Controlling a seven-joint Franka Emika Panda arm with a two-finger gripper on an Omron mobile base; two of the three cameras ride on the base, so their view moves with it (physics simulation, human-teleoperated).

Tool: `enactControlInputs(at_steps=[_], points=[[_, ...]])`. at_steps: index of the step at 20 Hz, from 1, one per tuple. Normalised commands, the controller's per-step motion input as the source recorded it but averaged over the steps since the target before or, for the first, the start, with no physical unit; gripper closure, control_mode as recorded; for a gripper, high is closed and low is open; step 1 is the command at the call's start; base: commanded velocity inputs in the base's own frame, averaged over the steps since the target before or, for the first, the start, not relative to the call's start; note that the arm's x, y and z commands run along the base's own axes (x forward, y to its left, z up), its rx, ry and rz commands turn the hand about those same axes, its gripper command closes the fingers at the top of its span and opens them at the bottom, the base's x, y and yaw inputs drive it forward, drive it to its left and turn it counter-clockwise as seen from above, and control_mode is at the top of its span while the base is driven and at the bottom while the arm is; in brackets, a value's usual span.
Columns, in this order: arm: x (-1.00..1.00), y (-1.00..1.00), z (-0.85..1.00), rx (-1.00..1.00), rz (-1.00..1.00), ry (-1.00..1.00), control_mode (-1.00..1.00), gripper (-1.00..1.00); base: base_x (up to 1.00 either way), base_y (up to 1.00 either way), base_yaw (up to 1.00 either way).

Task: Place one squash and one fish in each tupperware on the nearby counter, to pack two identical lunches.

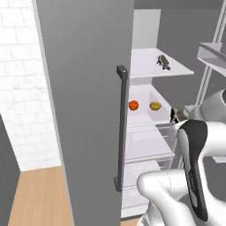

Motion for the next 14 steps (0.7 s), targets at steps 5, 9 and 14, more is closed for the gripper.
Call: enactControlInputs(at_steps=[5,9,14], points=[[0.0,0.0,0.0,0.0,0.0,0.0,1.0,1.0,-1.0,0.0,0.0],[0.0,0.0,0.0,0.0,0.0,0.0,1.0,1.0,-1.0,-0.06,-0.03],[0.0,0.0,0.0,0.0,0.0,0.0,1.0,1.0,-0.64,-0.44,-0.33]])
